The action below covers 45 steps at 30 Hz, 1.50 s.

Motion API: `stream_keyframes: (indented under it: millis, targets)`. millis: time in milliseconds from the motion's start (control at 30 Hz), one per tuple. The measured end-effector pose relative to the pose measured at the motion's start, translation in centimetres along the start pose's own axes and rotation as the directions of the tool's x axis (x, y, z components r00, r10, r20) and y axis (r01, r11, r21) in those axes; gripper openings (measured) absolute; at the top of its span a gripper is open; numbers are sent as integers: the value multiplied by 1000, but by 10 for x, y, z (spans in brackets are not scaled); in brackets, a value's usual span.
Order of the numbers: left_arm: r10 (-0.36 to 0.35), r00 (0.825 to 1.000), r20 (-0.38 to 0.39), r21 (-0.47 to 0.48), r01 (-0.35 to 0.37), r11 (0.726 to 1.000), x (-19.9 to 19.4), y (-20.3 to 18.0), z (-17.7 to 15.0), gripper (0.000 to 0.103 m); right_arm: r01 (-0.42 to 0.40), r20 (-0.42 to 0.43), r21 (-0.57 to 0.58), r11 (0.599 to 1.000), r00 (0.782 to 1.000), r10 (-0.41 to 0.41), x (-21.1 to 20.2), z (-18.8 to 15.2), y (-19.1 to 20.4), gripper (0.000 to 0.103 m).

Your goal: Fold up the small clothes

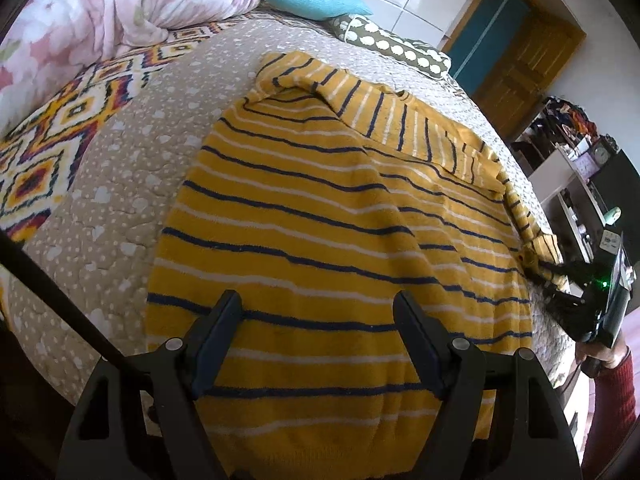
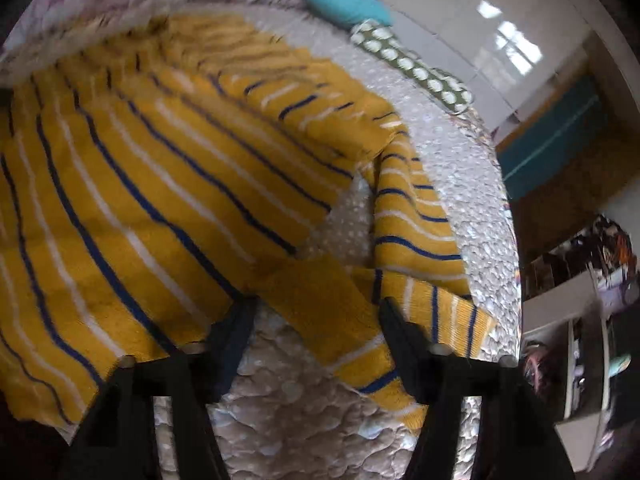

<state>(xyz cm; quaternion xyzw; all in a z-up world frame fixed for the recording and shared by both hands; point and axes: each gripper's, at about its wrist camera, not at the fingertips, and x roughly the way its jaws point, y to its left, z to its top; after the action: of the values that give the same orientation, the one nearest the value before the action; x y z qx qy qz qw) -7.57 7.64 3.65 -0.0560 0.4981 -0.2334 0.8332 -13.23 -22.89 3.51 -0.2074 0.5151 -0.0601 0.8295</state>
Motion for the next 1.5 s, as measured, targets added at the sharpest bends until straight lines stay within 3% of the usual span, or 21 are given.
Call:
stream_keyframes:
  millis: [67,167,200,267,333,433,500,567,667,800,900,1000,1167,1267,1333,1400,1433,1500]
  targets:
    - [-2,1000,0,-1,2,1000,-1,0,0,77,-6,37,57,998,999,4,-11,3,-11,10]
    - [-3,1000,2,-6,3,1000,-2,2,1,77,-42,175,318,947,984,-15,-50,-1,-72,9]
    - [-9,1000,2,-12,9,1000,-2,3,1,77,-42,223,457,888,972,-69,-69,-13,-108,9]
    - [-19,1000,5,-24,19,1000,-3,5,0,77,-27,242,643,766,955,-169,-91,-38,-160,10]
    - [-25,1000,8,-31,25,999,-4,6,-1,77,-22,210,819,573,942,-264,-108,-84,-218,10]
    - [-32,999,11,-39,32,999,-4,7,-2,77,1,116,936,351,943,-312,-111,-143,-265,10]
    - [-38,999,14,-45,39,998,-6,7,-2,77,-4,88,962,273,952,-294,-105,-165,-278,10]
    - [-51,998,22,-53,52,997,-8,7,-1,77,-14,84,969,248,958,-275,-102,-171,-279,10]
    - [-64,997,36,-53,65,996,-15,8,1,77,-30,105,962,273,958,-265,-101,-157,-273,10]
    - [-75,995,72,-54,79,995,-27,14,0,77,-100,189,928,358,956,-223,-103,-100,-255,10]
    - [-75,992,101,-69,82,994,-38,25,-2,77,-197,281,882,427,949,-144,-100,-36,-231,10]
    - [-64,990,129,-79,75,994,-49,38,-5,77,-284,360,804,523,932,-47,-97,46,-192,10]
    - [-33,982,185,-112,55,992,-67,68,-10,78,-401,414,616,678,897,154,-72,193,-79,10]
    - [-12,979,203,-145,42,988,-75,89,-13,78,-439,370,530,725,890,268,-37,264,-9,13]
    - [-1,979,205,-172,37,984,-79,104,-15,78,-511,322,453,730,858,401,-5,298,38,16]
    - [13,978,209,-191,27,981,-84,117,-17,78,-544,267,419,727,839,474,14,312,64,21]
    - [24,977,213,-196,19,981,-86,123,-19,78,-569,288,394,722,822,491,13,313,73,22]
    - [49,975,218,-202,-4,979,-88,132,-22,80,-577,325,366,730,815,481,5,306,72,47]
